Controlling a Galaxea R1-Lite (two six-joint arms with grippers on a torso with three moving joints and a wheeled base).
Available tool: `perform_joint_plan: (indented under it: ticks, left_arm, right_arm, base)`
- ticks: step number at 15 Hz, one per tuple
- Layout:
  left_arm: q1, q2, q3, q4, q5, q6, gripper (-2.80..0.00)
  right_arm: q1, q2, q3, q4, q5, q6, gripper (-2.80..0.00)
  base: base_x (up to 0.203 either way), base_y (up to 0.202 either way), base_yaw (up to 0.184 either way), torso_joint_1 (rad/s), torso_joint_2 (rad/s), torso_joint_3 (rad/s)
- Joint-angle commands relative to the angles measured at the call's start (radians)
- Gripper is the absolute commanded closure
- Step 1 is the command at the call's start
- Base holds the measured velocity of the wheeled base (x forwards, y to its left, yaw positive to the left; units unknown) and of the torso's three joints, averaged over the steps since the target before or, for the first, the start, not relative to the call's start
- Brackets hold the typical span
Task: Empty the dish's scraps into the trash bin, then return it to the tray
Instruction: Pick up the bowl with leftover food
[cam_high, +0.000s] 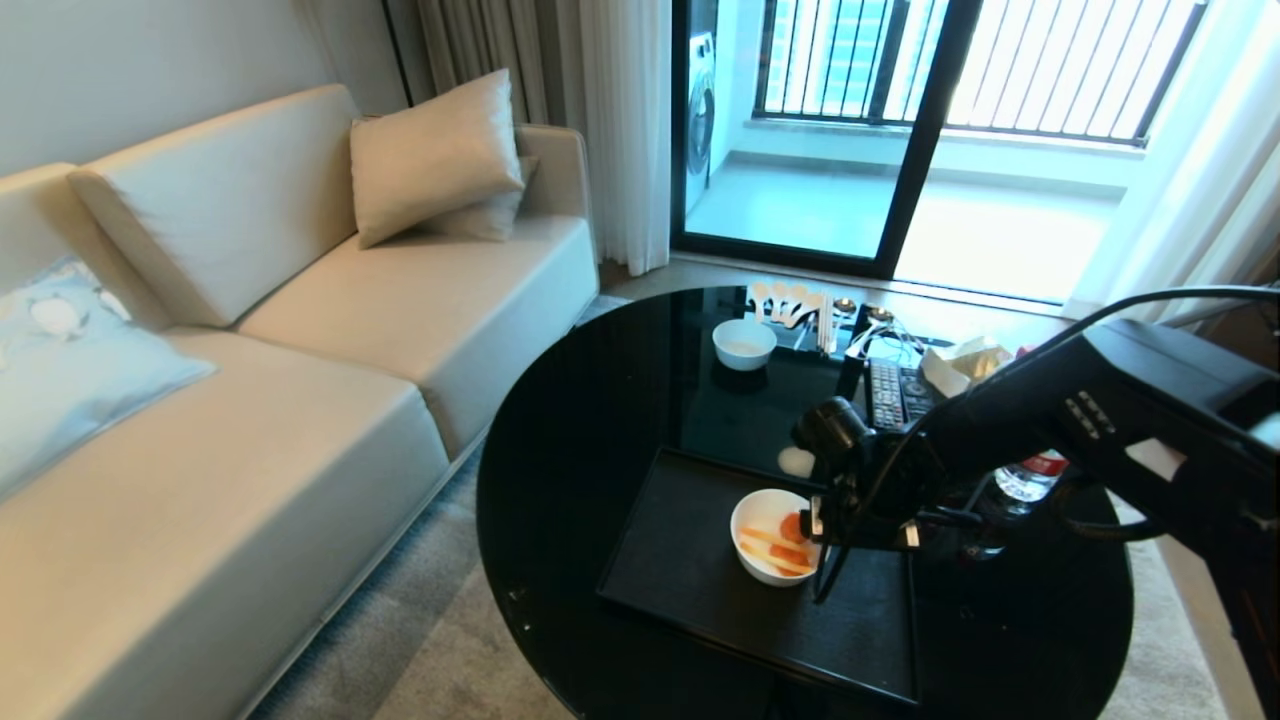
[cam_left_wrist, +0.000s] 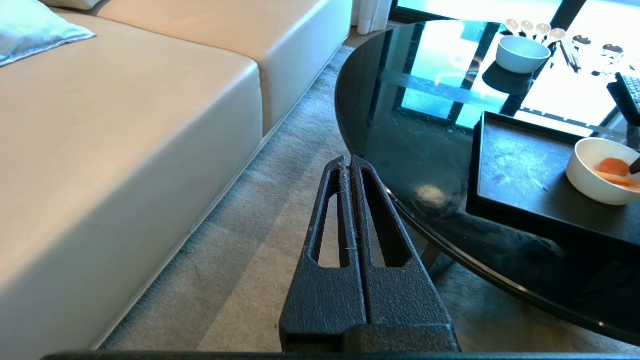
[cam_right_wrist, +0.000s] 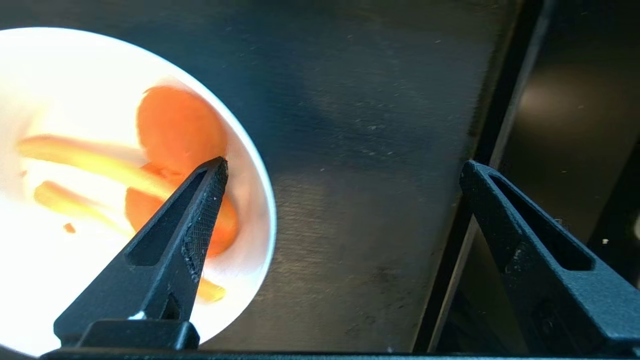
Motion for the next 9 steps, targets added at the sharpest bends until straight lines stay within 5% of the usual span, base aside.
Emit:
perform_joint_plan:
  ticks: [1,9]
  left_arm:
    - [0.0,0.0,0.0,-0.001,0.001,0.0,0.0]
    - [0.0,0.0,0.0,-0.001,0.001,0.0,0.0]
  right_arm:
    - [0.001,0.012,-0.001,-0.001,-0.006,0.003,-2.8]
    - [0.022,0.013,-0.021,0.001,-0.003,-0.003,-2.8]
  base:
    - [0.0,0.0,0.0,0.0,0.0,0.0]
    - [0.0,0.0,0.0,0.0,0.0,0.0]
